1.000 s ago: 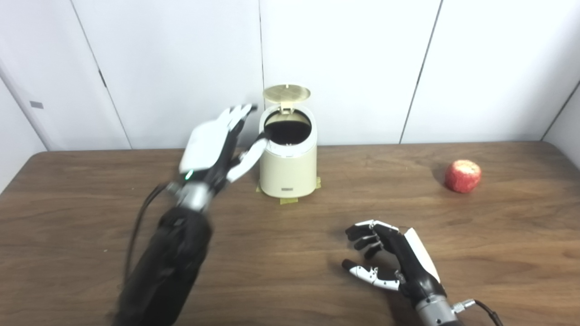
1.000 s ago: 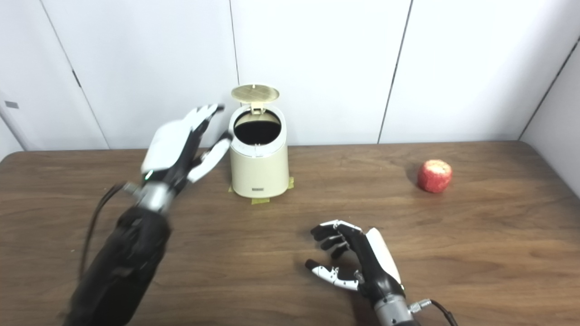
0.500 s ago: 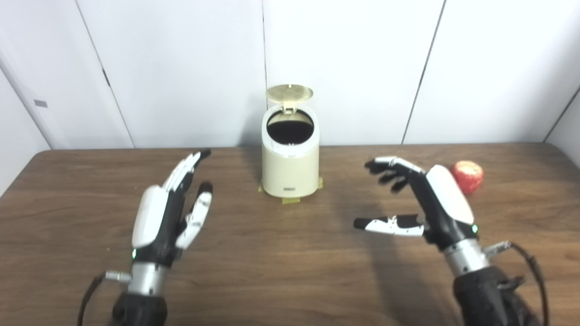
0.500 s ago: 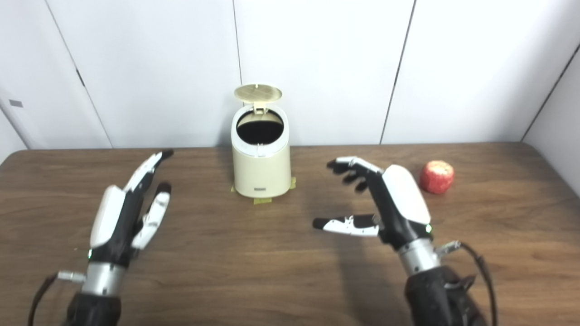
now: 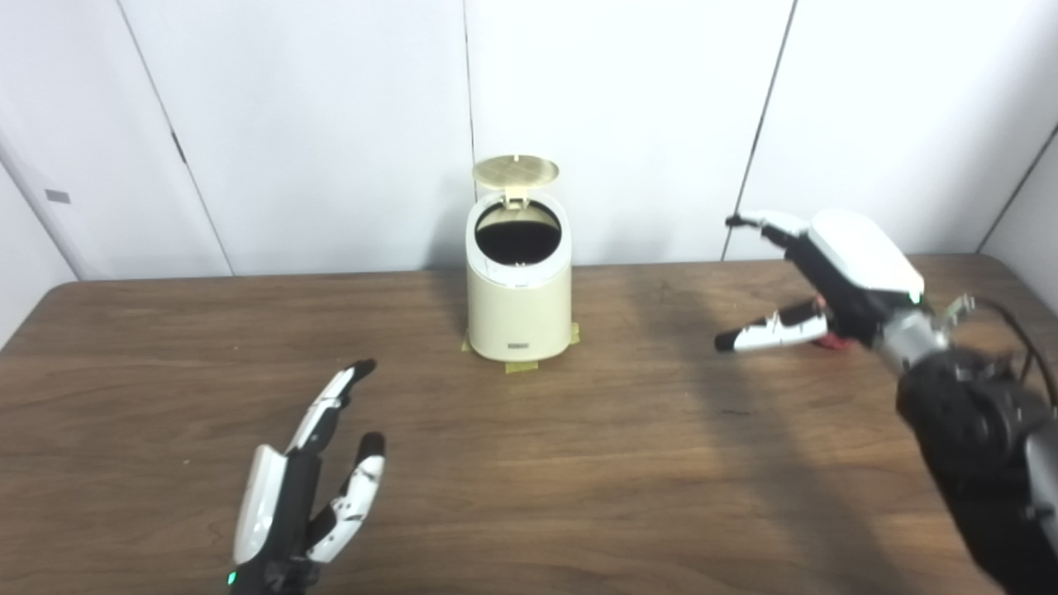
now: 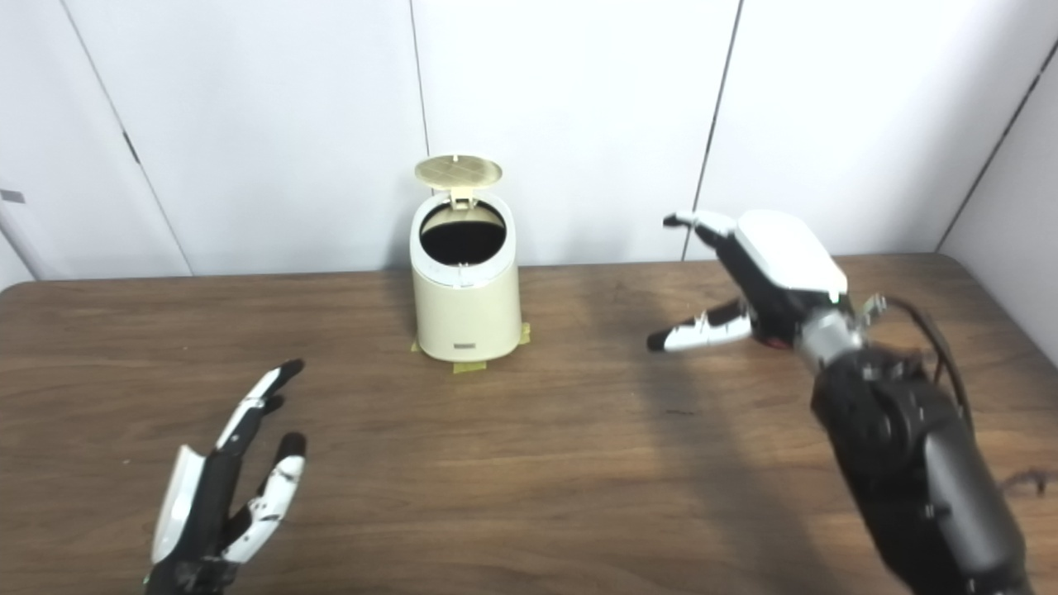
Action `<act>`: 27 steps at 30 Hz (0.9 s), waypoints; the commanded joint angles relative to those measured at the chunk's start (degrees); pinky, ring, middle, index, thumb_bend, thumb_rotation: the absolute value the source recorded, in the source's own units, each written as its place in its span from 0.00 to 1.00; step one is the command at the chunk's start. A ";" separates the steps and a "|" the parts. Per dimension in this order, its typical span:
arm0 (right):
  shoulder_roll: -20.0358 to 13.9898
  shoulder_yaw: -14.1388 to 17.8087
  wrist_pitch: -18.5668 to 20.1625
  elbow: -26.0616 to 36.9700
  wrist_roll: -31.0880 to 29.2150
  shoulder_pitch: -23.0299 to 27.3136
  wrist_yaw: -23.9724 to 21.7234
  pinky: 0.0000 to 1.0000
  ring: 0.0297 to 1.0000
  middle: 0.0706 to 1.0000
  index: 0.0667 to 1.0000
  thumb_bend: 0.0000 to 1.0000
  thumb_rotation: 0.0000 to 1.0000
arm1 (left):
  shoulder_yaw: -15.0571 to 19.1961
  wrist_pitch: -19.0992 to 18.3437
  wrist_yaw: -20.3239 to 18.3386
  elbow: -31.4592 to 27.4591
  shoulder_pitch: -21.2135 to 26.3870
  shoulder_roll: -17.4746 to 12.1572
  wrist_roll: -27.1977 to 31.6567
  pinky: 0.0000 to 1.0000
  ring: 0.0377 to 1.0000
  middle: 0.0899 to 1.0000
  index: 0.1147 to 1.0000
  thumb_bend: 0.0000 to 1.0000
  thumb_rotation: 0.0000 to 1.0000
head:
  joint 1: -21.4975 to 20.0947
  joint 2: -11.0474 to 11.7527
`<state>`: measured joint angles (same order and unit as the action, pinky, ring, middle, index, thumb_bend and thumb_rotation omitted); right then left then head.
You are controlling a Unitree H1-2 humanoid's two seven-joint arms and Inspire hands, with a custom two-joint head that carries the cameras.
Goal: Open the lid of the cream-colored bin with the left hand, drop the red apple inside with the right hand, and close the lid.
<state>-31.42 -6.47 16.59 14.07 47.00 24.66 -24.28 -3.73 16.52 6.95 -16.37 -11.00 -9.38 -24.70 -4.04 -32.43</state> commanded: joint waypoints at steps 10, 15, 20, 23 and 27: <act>-5.11 -6.66 0.16 -23.75 4.10 13.25 -3.33 0.71 0.90 0.92 0.86 1.00 0.34 | 1.74 4.39 1.23 -1.31 -1.54 0.58 -1.63 0.86 0.92 0.91 0.89 0.24 0.73 | 0.17 0.30; -4.93 -8.09 -0.75 -32.71 2.88 16.35 -2.02 0.73 0.92 0.94 0.86 0.99 0.30 | 1.86 4.88 1.58 -1.41 -1.84 1.29 -1.38 0.86 0.92 0.91 0.89 0.22 0.73 | 0.21 0.21; -5.25 -10.87 -2.52 -39.37 3.17 19.13 -1.42 0.70 0.90 0.93 0.85 1.00 0.31 | 2.08 7.16 3.10 -0.54 -1.82 2.13 -0.11 0.85 0.91 0.90 0.87 0.21 0.75 | 0.25 0.20; -5.49 -12.64 -3.27 -42.82 3.49 20.19 -0.36 0.70 0.89 0.92 0.85 1.00 0.33 | 2.04 7.81 3.63 -0.19 -1.92 2.24 0.14 0.86 0.91 0.90 0.87 0.20 0.84 | 0.33 0.12; -5.31 -14.27 -2.08 -45.09 3.97 21.14 -0.46 0.71 0.90 0.92 0.84 1.00 0.31 | 2.24 7.72 3.59 0.03 -2.04 2.16 -0.15 0.87 0.91 0.90 0.88 0.21 0.86 | 0.33 0.14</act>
<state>-34.92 -21.05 13.96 -31.81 50.23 41.69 -26.35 -1.82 22.66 9.19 -16.03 -13.54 -9.08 -24.88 -3.69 -32.26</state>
